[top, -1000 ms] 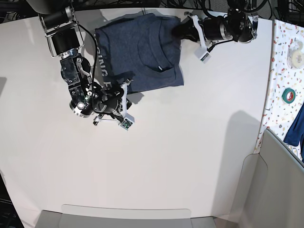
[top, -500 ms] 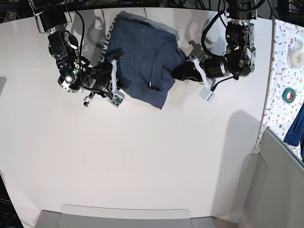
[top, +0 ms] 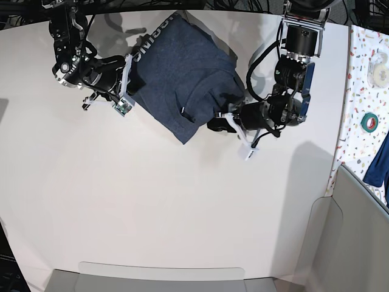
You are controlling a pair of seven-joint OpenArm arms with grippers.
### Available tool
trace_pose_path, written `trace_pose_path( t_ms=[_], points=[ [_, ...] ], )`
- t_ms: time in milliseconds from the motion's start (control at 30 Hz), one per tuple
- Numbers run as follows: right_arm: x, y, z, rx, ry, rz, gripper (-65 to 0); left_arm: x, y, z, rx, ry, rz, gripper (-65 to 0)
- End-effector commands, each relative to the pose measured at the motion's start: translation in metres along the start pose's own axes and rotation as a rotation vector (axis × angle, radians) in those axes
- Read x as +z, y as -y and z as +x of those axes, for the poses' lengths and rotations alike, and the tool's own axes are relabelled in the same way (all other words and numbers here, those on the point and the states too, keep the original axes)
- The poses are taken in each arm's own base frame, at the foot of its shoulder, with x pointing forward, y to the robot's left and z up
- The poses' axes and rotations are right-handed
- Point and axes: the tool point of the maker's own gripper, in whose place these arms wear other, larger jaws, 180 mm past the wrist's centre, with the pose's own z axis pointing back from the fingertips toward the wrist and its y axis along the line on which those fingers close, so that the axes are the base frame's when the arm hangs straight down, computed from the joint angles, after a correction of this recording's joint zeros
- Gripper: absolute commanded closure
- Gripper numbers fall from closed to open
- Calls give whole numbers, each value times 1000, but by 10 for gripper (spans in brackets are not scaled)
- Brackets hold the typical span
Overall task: Layout the t-shirt on the table in an organized manner, then fold the t-shirt properly
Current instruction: 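Grasp the folded bundle with the right gripper and rotate it, then drag the folded bundle with the right gripper to the table edge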
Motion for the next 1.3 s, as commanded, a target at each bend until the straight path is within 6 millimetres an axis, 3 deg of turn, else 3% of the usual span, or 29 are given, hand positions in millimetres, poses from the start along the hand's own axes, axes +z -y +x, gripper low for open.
trace_pose_path(
  t_ms=[0, 100, 200, 300, 400, 467, 533, 700, 800, 933, 1067, 1267],
  points=[
    [5, 4, 11, 9, 41, -13, 0, 1, -2, 9, -18, 14, 23, 0],
    [14, 28, 9, -57, 56, -86, 0, 8, 4, 27, -44, 80, 19, 0],
    [38, 80, 5, -209, 105, -248, 0, 38, -2, 53, -66, 167, 45, 0],
    [63, 120, 14, -287, 177, -365, 0, 64, -8, 63, -67, 242, 69, 0],
    [77, 128, 39, -257, 244, -397, 0, 93, -17, 66, -72, 309, 111, 0],
    [73, 113, 62, -192, 258, -361, 0, 106, -19, 62, -69, 342, 129, 0],
    [59, 82, 90, -113, 271, -273, 0, 117, -25, 59, -58, 369, 150, 0],
    [29, 3, 126, -12, 310, -69, 0, 147, -42, 53, -22, 431, 211, 0],
    [19, -31, 125, -11, 306, 13, 0, 164, -49, 47, -11, 459, 248, 0],
    [12, -54, 115, -16, 282, 68, 0, 178, -56, 35, 2, 469, 284, 0],
    [8, -70, 104, -16, 251, 109, 0, 185, -65, 23, 8, 444, 317, 0],
    [-2, -76, 85, -46, 199, 132, 0, 186, -71, 11, 26, 449, 332, 0]
  ],
)
